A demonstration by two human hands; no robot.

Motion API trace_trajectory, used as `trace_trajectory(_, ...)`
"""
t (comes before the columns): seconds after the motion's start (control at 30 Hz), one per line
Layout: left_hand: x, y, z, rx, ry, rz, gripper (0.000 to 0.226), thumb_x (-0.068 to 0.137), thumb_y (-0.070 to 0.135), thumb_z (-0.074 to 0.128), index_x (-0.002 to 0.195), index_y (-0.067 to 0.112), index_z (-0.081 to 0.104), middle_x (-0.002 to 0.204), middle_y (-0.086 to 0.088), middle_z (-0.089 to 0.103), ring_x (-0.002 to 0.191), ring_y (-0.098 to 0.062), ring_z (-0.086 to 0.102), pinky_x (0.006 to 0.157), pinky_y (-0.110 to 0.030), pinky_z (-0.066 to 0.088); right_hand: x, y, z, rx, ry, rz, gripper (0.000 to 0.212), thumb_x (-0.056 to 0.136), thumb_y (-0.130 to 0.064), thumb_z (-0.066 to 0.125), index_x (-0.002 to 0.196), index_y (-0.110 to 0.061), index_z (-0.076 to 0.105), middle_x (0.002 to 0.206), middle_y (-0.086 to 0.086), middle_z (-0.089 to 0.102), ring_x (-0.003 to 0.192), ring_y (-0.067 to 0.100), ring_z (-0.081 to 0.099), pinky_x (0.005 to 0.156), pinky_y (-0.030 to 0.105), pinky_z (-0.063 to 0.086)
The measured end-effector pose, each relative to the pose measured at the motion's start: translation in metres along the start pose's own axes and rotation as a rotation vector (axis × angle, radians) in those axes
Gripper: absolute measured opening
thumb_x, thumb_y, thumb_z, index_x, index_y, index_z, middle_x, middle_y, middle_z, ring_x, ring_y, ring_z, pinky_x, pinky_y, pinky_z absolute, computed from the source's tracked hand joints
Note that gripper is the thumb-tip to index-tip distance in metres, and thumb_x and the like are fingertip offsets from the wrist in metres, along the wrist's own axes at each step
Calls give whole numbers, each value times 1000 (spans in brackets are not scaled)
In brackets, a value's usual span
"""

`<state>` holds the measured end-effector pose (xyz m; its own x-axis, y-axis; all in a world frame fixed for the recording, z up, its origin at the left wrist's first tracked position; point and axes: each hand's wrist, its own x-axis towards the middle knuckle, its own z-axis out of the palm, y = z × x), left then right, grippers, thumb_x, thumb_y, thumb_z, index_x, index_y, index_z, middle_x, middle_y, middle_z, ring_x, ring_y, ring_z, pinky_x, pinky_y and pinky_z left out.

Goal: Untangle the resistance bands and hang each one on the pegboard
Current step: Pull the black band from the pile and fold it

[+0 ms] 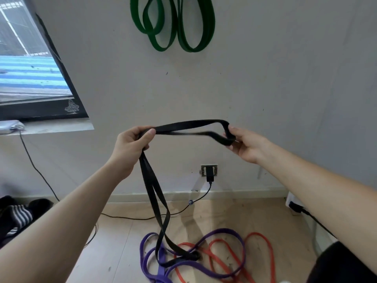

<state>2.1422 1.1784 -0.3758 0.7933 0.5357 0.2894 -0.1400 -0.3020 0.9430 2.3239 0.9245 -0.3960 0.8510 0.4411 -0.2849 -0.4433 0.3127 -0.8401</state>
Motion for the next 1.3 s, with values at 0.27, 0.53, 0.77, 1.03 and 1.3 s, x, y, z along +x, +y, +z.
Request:
trace_trajectory(0.27, -3, -6, 1, 24, -50, -20, 11, 97, 21, 67, 103, 22, 76, 81, -3, 51, 77, -22, 44, 80, -33, 44, -14, -37, -18, 76, -254, 103, 8, 84, -23, 64, 89, -16, 64, 66, -4, 62, 65, 12, 66, 83, 31, 52)
trace_trajectory(0.53, -4, -2, 10, 15, -96, -1, 11, 97, 20, 66, 100, 21, 76, 76, -3, 48, 76, -23, 43, 80, -36, 43, -9, -34, -33, -311, -287, -84, 27, 86, -4, 67, 109, -18, 66, 76, 1, 59, 69, 15, 60, 73, 30, 57)
trace_trajectory(0.77, -3, 2, 16, 9, -70, 22, 11, 97, 24, 66, 100, 21, 77, 76, -3, 50, 75, -21, 45, 79, -35, 45, -11, -24, -41, -649, -298, -132, 37, 88, 8, 64, 121, -8, 60, 90, 18, 67, 85, 28, 68, 87, 42, 60)
trace_trajectory(1.03, 1, -5, 4, 47, -11, -6, 8, 95, 22, 70, 96, 20, 78, 73, 3, 58, 67, -15, 47, 72, -28, 46, -12, -38, -44, -322, -354, -189, 34, 86, 16, 56, 110, -6, 66, 82, 5, 61, 79, 14, 64, 77, 22, 58)
trace_trajectory(1.3, 1, -13, 6, 185, -225, -114, 25, 95, 35, 67, 89, 12, 76, 72, -1, 65, 74, -18, 64, 89, -39, 55, 0, -47, -42, -205, -128, -462, 22, 89, 15, 57, 97, -3, 67, 77, 0, 75, 77, 10, 73, 80, 22, 59)
